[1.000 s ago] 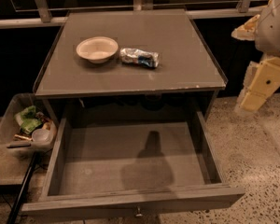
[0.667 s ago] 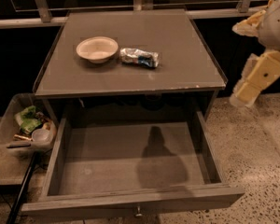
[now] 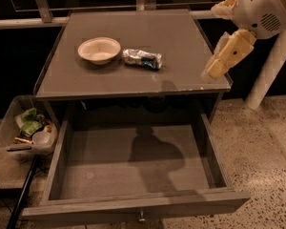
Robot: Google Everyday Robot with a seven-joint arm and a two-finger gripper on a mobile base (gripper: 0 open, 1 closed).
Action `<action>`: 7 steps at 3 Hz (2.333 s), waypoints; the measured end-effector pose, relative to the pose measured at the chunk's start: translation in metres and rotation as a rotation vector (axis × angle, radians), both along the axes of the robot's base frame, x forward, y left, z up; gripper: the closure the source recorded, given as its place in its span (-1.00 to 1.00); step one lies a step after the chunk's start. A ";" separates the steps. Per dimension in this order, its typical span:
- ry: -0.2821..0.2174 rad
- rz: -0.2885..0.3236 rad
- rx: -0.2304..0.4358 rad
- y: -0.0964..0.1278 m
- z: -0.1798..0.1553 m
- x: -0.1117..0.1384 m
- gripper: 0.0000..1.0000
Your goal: Place redbull can into top drawer
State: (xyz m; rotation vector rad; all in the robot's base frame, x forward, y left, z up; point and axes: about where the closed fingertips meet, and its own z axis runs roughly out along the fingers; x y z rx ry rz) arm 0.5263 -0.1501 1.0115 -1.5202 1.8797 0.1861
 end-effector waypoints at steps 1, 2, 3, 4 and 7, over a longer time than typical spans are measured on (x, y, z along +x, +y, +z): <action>0.000 0.000 0.000 0.000 0.000 0.000 -1.00; -0.017 0.026 -0.019 0.009 -0.002 0.003 -1.00; -0.038 0.070 -0.011 0.032 -0.013 0.026 -1.00; -0.050 0.084 0.001 0.053 -0.027 0.053 -1.00; -0.047 0.068 -0.002 0.073 -0.067 0.128 -1.00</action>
Offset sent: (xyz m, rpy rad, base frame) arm 0.0087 0.0172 -0.0061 -0.0415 -0.0371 0.0530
